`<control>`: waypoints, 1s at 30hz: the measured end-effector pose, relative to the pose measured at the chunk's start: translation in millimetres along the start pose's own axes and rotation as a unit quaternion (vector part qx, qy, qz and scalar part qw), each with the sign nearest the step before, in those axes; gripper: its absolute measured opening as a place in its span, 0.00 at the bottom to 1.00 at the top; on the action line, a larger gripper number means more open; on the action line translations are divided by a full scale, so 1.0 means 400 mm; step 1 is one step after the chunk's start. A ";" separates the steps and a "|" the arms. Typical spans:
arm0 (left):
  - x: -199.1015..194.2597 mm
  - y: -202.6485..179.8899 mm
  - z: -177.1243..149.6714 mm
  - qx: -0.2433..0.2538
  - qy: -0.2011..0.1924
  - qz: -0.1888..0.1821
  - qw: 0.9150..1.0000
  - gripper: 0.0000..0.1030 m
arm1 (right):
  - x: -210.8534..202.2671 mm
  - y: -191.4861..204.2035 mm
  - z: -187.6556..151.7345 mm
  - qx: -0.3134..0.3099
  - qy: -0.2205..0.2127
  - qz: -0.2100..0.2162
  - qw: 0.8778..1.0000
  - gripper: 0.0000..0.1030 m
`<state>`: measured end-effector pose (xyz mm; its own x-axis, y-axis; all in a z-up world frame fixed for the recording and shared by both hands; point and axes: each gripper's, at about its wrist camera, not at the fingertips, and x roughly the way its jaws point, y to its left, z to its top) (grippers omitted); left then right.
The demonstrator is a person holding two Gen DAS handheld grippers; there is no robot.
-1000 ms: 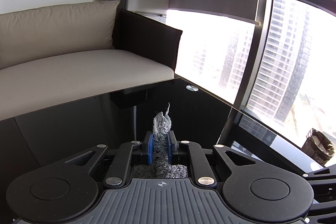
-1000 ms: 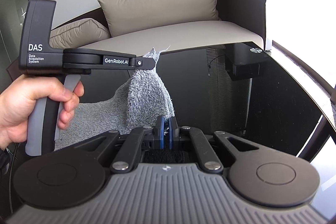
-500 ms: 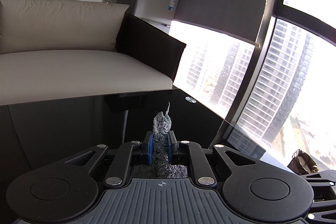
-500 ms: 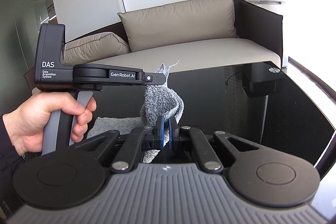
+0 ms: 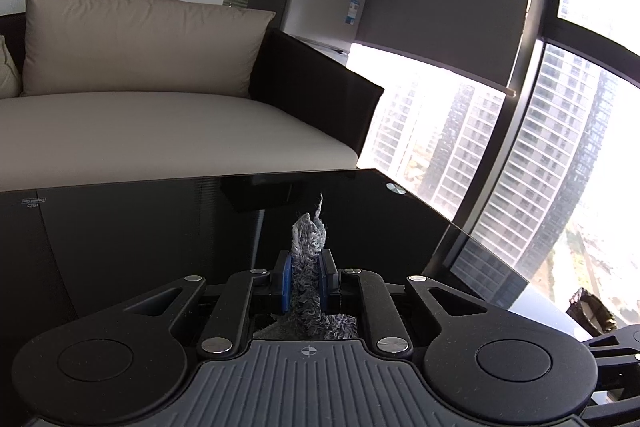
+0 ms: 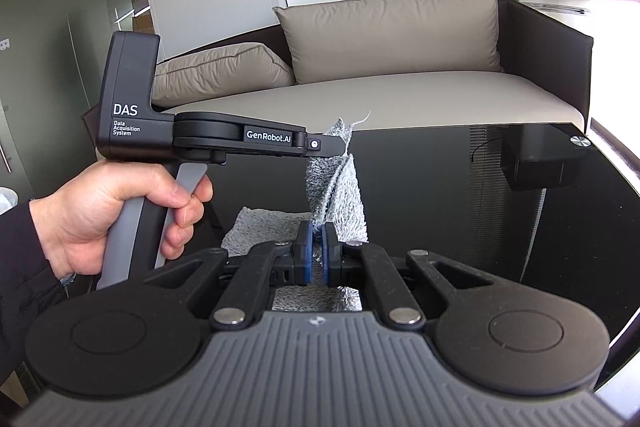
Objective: Fold towel
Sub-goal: 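Lift the towel with both grippers, fold it over again, then open both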
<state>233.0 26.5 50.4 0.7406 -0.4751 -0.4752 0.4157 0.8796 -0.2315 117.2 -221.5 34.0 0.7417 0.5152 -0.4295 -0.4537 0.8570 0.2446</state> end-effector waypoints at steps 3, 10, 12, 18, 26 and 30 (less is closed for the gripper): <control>-0.010 0.021 -0.005 -0.003 0.002 0.004 1.000 0.12 | 0.014 0.019 -0.002 -0.003 0.006 0.007 1.000 0.04; -0.019 0.065 -0.028 -0.011 0.010 0.003 1.000 0.12 | 0.052 0.068 -0.011 -0.014 0.022 0.023 0.999 0.04; -0.023 0.079 -0.035 -0.014 0.014 0.004 1.000 0.12 | 0.066 0.080 -0.015 -0.016 0.029 0.028 0.999 0.04; -0.035 0.109 -0.042 -0.021 0.014 0.009 1.000 0.12 | 0.099 0.112 -0.026 -0.027 0.043 0.034 0.998 0.04; -0.041 0.145 -0.060 -0.032 0.027 0.026 0.999 0.13 | 0.124 0.135 -0.036 -0.036 0.056 0.045 0.997 0.04; -0.039 0.160 -0.067 -0.039 0.037 0.040 0.998 0.17 | 0.140 0.141 -0.041 -0.039 0.063 0.054 0.996 0.04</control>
<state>233.9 91.1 20.3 0.7282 -0.4025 -0.5548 0.3126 0.9154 -0.2538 125.0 -144.7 9.4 0.6218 0.5937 -0.5107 -0.5674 0.7910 0.2289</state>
